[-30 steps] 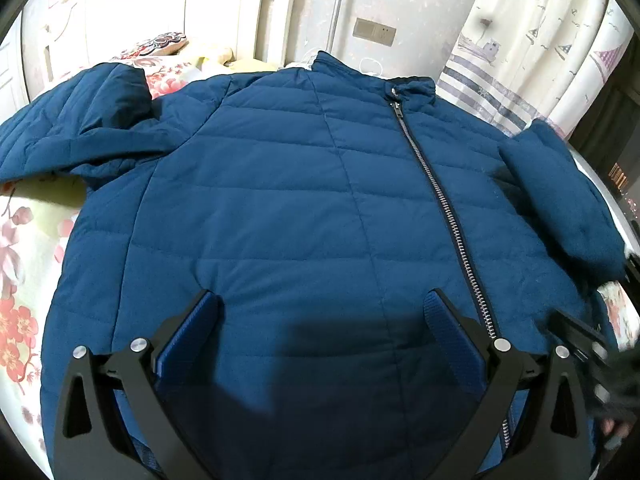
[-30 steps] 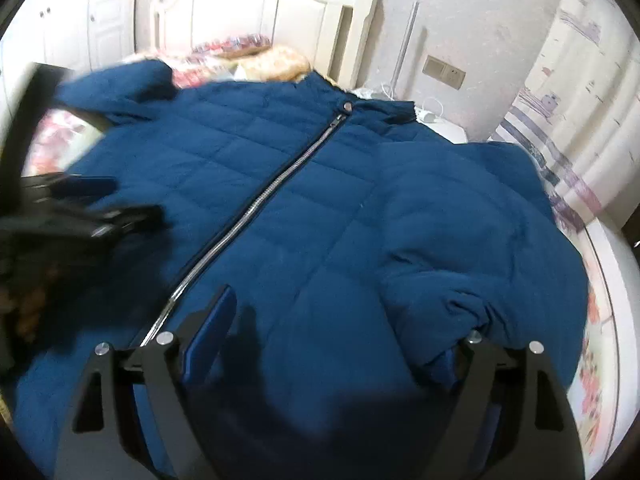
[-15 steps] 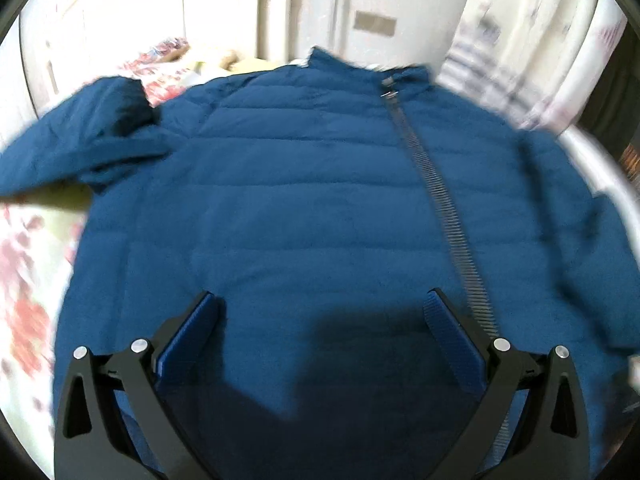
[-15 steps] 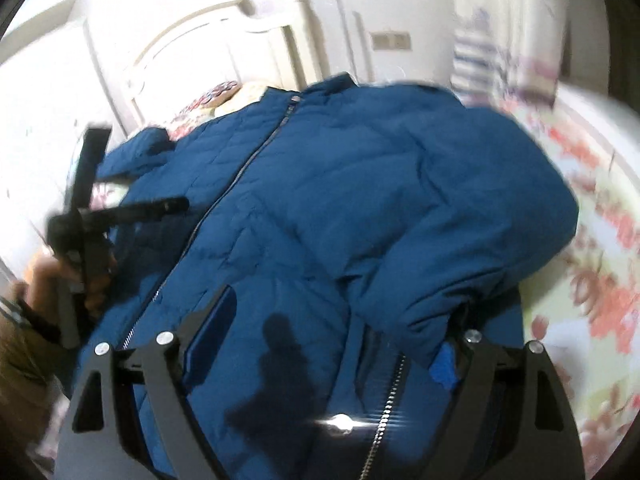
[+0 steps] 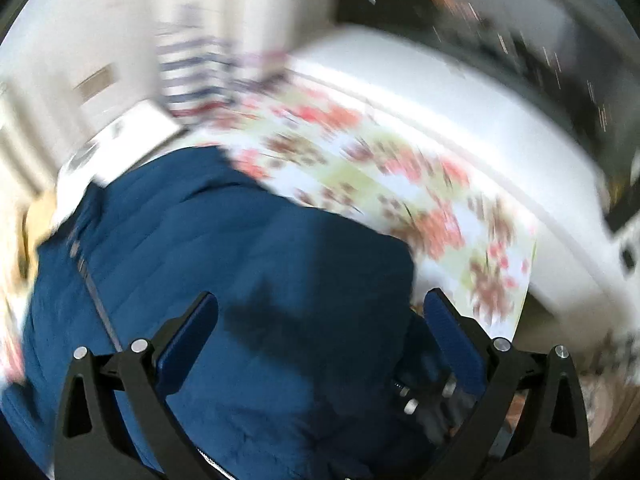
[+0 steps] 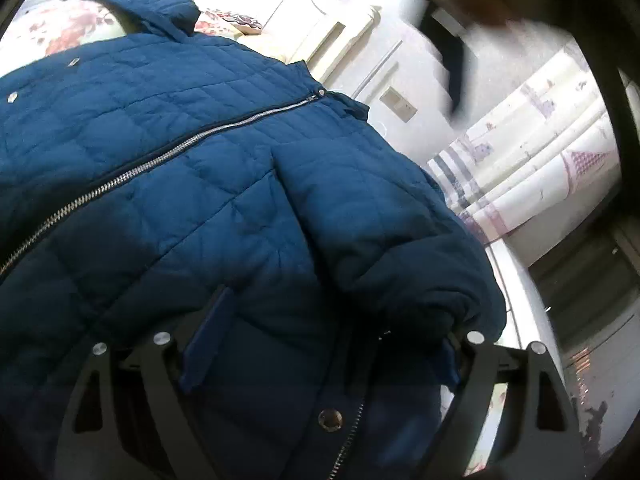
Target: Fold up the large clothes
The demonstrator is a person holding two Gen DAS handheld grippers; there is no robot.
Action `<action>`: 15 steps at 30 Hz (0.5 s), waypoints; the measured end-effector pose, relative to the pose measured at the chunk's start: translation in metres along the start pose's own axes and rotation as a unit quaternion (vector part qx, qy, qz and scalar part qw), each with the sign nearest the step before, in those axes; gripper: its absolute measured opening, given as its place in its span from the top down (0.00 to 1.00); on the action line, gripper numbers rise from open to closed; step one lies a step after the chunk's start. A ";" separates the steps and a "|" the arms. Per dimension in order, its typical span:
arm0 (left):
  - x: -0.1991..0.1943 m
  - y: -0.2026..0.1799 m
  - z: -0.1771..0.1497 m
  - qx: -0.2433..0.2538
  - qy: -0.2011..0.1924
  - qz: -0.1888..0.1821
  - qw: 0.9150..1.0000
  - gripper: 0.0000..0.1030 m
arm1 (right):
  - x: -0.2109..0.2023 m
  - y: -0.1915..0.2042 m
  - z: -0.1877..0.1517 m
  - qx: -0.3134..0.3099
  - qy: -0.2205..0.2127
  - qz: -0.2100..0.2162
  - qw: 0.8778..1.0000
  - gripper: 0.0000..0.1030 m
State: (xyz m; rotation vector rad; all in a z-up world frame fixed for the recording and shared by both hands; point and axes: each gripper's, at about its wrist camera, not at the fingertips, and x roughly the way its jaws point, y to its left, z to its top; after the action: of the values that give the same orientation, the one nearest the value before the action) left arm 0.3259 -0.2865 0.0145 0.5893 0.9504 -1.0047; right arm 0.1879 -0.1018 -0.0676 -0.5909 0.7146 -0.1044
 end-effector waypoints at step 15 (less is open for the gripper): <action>0.067 -0.030 0.017 0.095 0.127 0.088 0.983 0.72 | -0.004 0.005 -0.002 -0.012 -0.014 -0.012 1.000 0.13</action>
State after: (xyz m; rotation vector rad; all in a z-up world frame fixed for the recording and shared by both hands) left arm 0.3191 -0.3421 -0.0357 0.9632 1.0115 -0.8810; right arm 0.1827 -0.0978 -0.0690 -0.6230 0.6828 -0.1101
